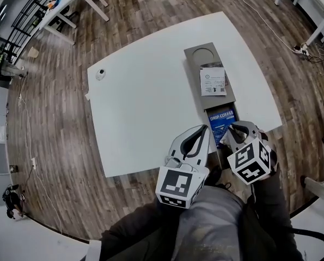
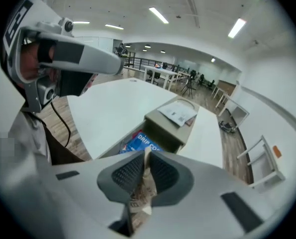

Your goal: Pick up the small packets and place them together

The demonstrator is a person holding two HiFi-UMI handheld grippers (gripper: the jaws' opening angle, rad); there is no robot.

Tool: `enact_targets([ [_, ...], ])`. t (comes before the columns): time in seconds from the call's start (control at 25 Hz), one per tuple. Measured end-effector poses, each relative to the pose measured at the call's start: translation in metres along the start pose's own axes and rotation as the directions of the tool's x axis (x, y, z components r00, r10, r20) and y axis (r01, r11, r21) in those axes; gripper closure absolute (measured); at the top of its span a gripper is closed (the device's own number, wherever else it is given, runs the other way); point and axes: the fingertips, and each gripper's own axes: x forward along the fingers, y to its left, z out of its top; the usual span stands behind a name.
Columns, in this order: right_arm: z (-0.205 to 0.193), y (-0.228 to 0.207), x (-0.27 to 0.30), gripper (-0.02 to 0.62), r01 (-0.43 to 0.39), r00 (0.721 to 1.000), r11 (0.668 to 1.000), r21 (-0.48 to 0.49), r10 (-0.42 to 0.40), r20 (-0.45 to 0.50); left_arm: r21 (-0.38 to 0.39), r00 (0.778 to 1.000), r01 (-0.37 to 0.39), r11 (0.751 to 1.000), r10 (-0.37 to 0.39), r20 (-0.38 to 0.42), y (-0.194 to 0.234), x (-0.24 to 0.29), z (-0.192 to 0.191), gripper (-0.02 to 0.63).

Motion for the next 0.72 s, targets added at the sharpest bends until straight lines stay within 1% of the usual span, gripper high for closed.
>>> enact_targets([
  [0.12,0.018,-0.013,-0.018,0.551,0.054,0.997,0.999,-0.01,-0.053,0.058,0.022,1.0,0.01,1.0,-0.011,0.023,-0.011,-0.004,0.009,0.603],
  [0.24,0.026,-0.019,-0.028,0.551,0.082,0.993,0.997,-0.009,-0.081,0.088,0.034,0.999,0.014,0.999,-0.016,0.035,-0.016,-0.007,0.016,0.603],
  [0.48,0.039,-0.023,-0.027,0.551,0.083,0.989,0.997,0.002,-0.083,0.124,0.033,0.999,0.002,0.999,-0.003,0.034,-0.007,-0.004,0.017,0.603],
  [0.72,0.089,-0.05,-0.024,0.551,0.09,0.976,0.996,-0.016,-0.086,0.199,0.013,0.999,-0.03,0.999,0.03,0.031,0.023,0.01,0.026,0.603],
])
